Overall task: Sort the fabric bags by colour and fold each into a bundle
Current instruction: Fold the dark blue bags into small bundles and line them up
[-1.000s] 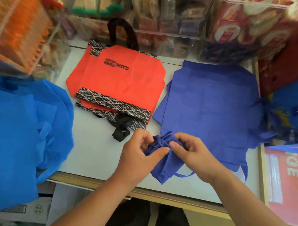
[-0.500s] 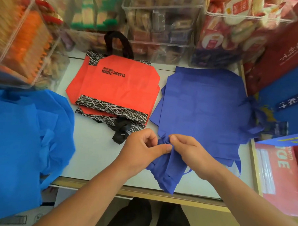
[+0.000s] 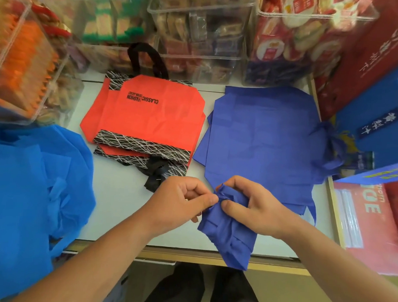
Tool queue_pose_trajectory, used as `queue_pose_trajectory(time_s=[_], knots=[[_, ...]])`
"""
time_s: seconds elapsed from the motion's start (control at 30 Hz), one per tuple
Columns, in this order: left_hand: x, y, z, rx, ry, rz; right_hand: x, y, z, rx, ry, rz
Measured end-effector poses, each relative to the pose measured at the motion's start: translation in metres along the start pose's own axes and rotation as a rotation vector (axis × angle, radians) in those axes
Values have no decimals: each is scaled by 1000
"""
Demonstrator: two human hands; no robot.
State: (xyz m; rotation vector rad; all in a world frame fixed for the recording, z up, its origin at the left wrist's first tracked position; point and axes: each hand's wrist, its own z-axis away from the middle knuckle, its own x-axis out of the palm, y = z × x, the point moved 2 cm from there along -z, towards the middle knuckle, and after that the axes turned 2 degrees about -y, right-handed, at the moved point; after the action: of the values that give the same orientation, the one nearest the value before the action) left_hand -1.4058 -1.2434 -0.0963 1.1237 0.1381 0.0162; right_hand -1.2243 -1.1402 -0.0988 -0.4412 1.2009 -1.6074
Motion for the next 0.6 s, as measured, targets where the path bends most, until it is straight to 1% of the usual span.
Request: queue_pose_trajectory(time_s=[0.1, 0.13, 0.23, 0.3, 0.47, 0.6], knots=[[-4, -6, -1, 39, 108, -56, 0, 0, 2, -3, -25, -10], [-5, -9, -1, 32, 114, -65, 0, 0, 2, -4, -34, -4], [3, -15, 2, 23, -13, 29, 1, -1, 1, 1, -33, 1], [6, -15, 3, 29, -53, 84, 1, -1, 0, 17, -24, -42], [7, -8, 5, 50, -107, 42, -2, -4, 3, 8, -41, -312], [6, -2, 7, 75, -73, 136, -5, -9, -1, 9, 15, -536]])
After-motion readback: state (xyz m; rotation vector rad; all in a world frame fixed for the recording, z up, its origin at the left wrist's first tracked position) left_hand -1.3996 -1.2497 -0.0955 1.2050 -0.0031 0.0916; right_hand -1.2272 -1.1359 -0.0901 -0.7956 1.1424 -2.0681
